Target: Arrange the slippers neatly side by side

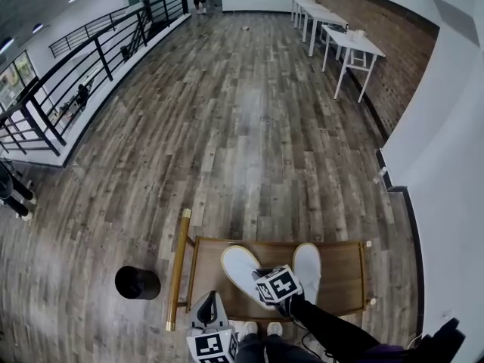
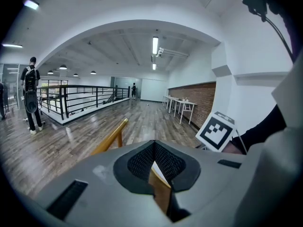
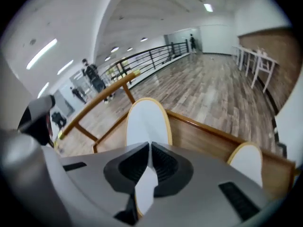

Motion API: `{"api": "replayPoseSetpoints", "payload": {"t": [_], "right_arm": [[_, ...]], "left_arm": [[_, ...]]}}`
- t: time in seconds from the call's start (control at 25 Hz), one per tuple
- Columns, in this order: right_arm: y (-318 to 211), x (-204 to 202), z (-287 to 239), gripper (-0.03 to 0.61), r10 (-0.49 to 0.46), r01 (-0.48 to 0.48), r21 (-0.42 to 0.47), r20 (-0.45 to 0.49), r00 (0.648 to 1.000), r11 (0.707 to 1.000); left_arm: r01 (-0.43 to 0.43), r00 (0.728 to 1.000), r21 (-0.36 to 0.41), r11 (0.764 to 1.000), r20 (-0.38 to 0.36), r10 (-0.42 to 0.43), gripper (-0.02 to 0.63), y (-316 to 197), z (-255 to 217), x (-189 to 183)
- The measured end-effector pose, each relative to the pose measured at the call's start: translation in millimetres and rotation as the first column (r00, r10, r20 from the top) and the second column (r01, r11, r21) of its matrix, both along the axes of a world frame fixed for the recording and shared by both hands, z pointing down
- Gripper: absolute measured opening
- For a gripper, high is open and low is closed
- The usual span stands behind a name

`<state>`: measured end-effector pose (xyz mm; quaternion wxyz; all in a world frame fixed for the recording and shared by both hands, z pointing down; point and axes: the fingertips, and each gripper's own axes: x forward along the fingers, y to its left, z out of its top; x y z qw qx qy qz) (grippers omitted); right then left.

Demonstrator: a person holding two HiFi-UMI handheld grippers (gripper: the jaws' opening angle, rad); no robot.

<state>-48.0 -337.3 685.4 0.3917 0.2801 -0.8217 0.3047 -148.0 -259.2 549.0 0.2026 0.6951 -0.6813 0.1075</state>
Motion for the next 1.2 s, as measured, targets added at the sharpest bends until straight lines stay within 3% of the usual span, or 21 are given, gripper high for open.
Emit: {"api": "replayPoseSetpoints", "payload": {"t": [0.12, 0.28, 0.56, 1.0, 1.2], "right_arm": [[-16, 11, -17, 0.012, 0.206, -0.200, -0.067, 0.111, 0.972, 0.978], [-19, 26, -19, 0.012, 0.296, -0.283, -0.103, 0.144, 0.944, 0.953], [-2, 47, 7, 0.012, 0.302, -0.279, -0.185, 0.111, 0.947, 0.942], [-7, 61, 36, 0.012, 0.297, -0.280, -0.234, 0.040, 0.954, 0.931], [-5, 59, 41, 0.014, 0.273, -0.250, -0.245, 0.065, 0.960, 0.937]], "left_arm": [[-0.004, 1.000, 0.003, 1.000, -0.004, 0.004, 0.002, -2, 2, 1], [-0.013, 1.000, 0.013, 1.000, -0.011, 0.013, 0.002, -6, 2, 5], [-0.032, 0.999, 0.022, 0.999, -0.014, 0.033, 0.002, -6, 3, 11], [-0.037, 0.999, -0.004, 0.999, -0.015, 0.037, 0.002, -10, 5, 8], [-0.042, 0.999, -0.013, 0.999, -0.012, 0.042, 0.002, -13, 8, 9]]}}
